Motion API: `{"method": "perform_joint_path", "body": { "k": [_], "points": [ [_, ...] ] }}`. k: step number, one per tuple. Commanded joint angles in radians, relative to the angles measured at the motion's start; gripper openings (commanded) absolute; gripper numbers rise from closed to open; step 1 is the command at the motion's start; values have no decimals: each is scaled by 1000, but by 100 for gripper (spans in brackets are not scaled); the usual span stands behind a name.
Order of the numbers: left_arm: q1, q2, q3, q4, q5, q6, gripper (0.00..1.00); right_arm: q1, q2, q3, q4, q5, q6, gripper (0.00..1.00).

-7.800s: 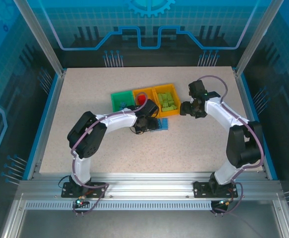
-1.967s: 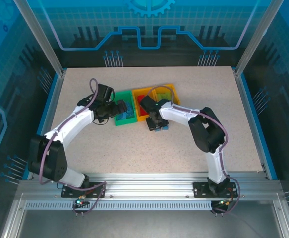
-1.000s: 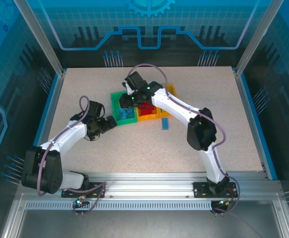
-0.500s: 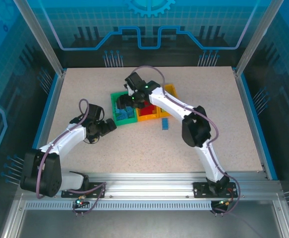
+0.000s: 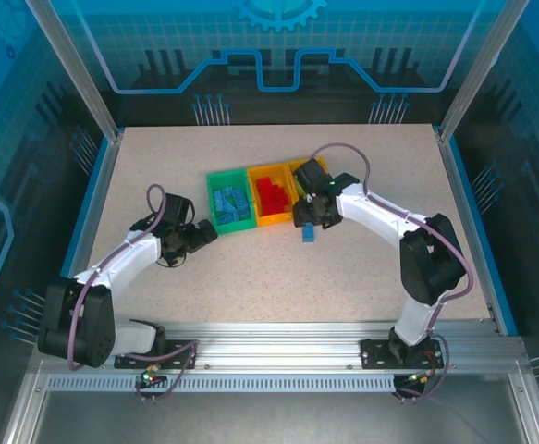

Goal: Sort the legos into containers by color

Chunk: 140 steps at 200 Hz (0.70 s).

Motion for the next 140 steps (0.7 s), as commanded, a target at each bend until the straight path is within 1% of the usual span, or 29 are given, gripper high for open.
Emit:
{"method": "perform_joint_path", "body": {
  "k": [1, 22, 54, 85, 114, 131, 140],
  "points": [
    [6, -23, -12, -4, 12, -10, 99, -4, 26, -31, -4, 22, -12, 68],
    [5, -29, -15, -13, 9, -6, 99, -2, 79, -23, -5, 6, -18, 68],
    [5, -54, -34, -17, 1, -6, 99, 5, 106, -17, 27, -19, -13, 69],
    [5, -66, -48, -20, -5, -8, 99, 7, 183, 35, -2, -20, -12, 71],
    [6, -67, -48, -20, -9, -6, 99, 7, 222, 44, 3, -27, -7, 71],
    [5, -65, -48, -18, -10, -6, 99, 8, 237, 42, 2, -30, -7, 68],
    [5, -65, -48, -18, -10, -6, 99, 8, 242, 44, 0, -29, -8, 63]
  ]
}}
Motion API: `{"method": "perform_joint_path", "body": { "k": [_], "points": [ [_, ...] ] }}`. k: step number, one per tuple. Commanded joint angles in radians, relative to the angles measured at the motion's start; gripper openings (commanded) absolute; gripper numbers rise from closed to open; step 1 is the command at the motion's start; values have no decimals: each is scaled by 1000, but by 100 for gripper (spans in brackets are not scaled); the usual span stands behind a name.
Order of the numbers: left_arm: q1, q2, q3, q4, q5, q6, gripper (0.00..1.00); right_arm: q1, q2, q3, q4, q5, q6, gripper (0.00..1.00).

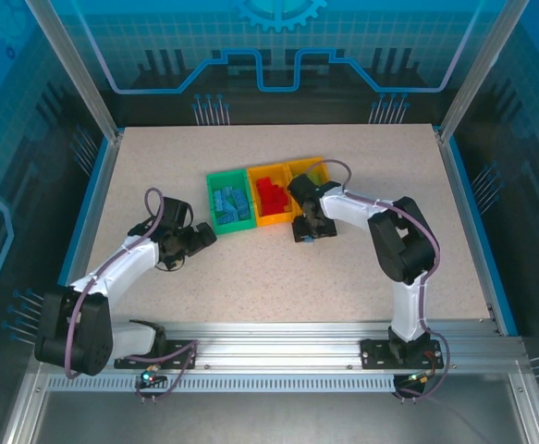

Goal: Sort the legos into containers by color

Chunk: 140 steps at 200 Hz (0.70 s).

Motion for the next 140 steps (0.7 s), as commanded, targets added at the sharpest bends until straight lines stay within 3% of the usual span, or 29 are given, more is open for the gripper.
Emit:
{"method": "perform_joint_path", "body": {
  "k": [1, 31, 54, 98, 140],
  "points": [
    [5, -20, -15, -15, -9, -6, 99, 10, 27, 23, -18, -6, -5, 62],
    [6, -20, -23, -11, -12, -6, 99, 20, 7, 11, -17, -8, -8, 38],
    [5, -20, -30, -12, -19, -6, 99, 64, -35, 33, -36, 0, -21, 29],
    [9, -29, -42, -24, -47, -11, 99, 181, -121, 185, -71, -95, -23, 27],
    [10, -29, -47, -28, -50, -4, 99, 188, -61, 360, -3, -293, -33, 28]
  ]
}}
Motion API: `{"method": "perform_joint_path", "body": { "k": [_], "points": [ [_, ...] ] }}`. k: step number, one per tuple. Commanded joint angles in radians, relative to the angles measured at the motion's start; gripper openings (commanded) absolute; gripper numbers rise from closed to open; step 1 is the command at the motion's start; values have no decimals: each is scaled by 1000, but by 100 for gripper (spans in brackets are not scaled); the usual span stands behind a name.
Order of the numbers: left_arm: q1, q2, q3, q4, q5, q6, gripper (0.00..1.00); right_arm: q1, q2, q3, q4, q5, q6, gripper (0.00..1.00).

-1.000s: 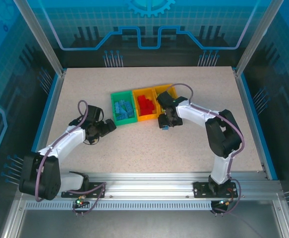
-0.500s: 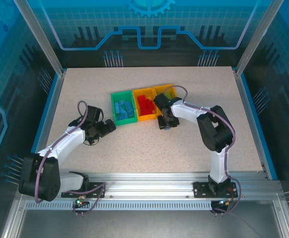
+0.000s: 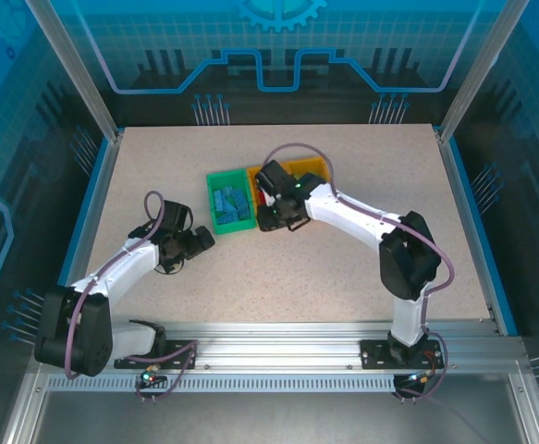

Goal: Sort the legos into containers by color

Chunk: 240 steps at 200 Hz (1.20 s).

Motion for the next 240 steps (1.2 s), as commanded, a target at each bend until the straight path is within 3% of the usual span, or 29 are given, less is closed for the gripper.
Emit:
{"method": "perform_joint_path", "body": {
  "k": [1, 67, 90, 111, 145, 190, 205, 220, 231, 240],
  "points": [
    [9, -25, -20, -27, -20, -1, 99, -6, 39, 110, 21, -131, -17, 28],
    [12, -11, -23, -23, -18, 5, 99, -25, 440, 610, -105, -217, 19, 33],
    [12, -8, -20, -26, -26, 13, 99, -31, 546, 754, -174, -214, 38, 47],
    [12, -5, -16, -30, -30, 16, 99, -35, 545, 754, -157, -228, 47, 58],
    [13, 3, -16, -29, -38, 15, 99, -29, 438, 629, -83, -235, 60, 74],
    [14, 3, -10, -31, -86, 39, 99, 0, 107, 316, 39, -156, -35, 88],
    [14, -1, 1, -26, -133, 81, 99, -1, -50, 124, 123, -48, -131, 91],
    [13, -14, 9, -10, -203, 141, 99, -23, -213, -95, 213, 156, -265, 93],
    [13, -37, 0, 33, -254, 201, 99, -78, -335, -274, 308, 285, -339, 96],
    [22, -59, -5, 72, -278, 243, 99, -155, -431, -430, 402, 307, -380, 96]
  ]
}}
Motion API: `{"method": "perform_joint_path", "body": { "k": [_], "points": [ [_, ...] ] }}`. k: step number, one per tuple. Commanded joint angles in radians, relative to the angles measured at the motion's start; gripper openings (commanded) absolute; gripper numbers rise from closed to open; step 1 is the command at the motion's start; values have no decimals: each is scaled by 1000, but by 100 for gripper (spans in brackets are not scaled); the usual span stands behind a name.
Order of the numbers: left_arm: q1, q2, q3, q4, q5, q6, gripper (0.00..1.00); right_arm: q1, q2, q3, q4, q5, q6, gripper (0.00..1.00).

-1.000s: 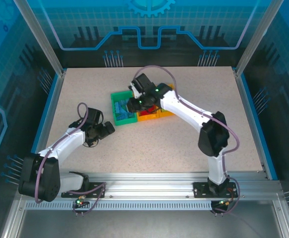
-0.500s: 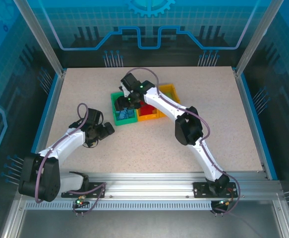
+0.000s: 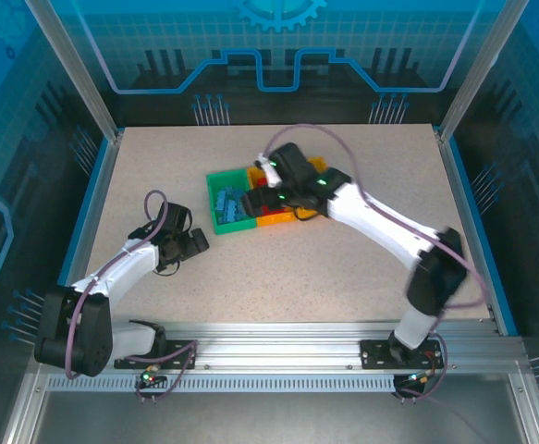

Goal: Sort the legos into containers by color

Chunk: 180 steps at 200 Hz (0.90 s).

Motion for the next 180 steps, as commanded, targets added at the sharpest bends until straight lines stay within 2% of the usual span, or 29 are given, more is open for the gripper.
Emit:
{"method": "perform_joint_path", "body": {
  "k": [1, 23, 41, 53, 75, 84, 118, 135, 161, 171, 180],
  "points": [
    [17, -57, 8, 71, -132, 145, 99, -140, -177, -309, 220, 252, -198, 96],
    [24, -95, -5, 189, -169, 258, 99, -343, -376, -635, 474, 214, -250, 98],
    [27, -118, -50, 334, -189, 350, 99, -468, -465, -837, 674, 169, -284, 99],
    [30, -121, -99, 448, -193, 382, 99, -527, -478, -921, 786, 123, -280, 100],
    [28, -83, -176, 658, -223, 455, 99, -594, -450, -1032, 994, 153, -281, 100],
    [29, -50, -189, 718, -225, 486, 99, -626, -433, -1063, 1064, 122, -275, 100],
    [31, 64, -223, 951, -215, 572, 99, -665, -307, -1099, 1232, 78, -258, 100],
    [40, 93, -267, 1136, -195, 607, 99, -660, -246, -1109, 1315, 63, -262, 100],
    [73, 118, -284, 1227, -124, 601, 99, -655, -137, -1117, 1427, 57, -273, 100],
    [95, 132, -313, 1308, -64, 578, 99, -654, -142, -1090, 1357, 67, -264, 100],
    [108, 163, -333, 1372, -50, 567, 99, -654, -131, -1088, 1373, 62, -269, 100]
  ]
}}
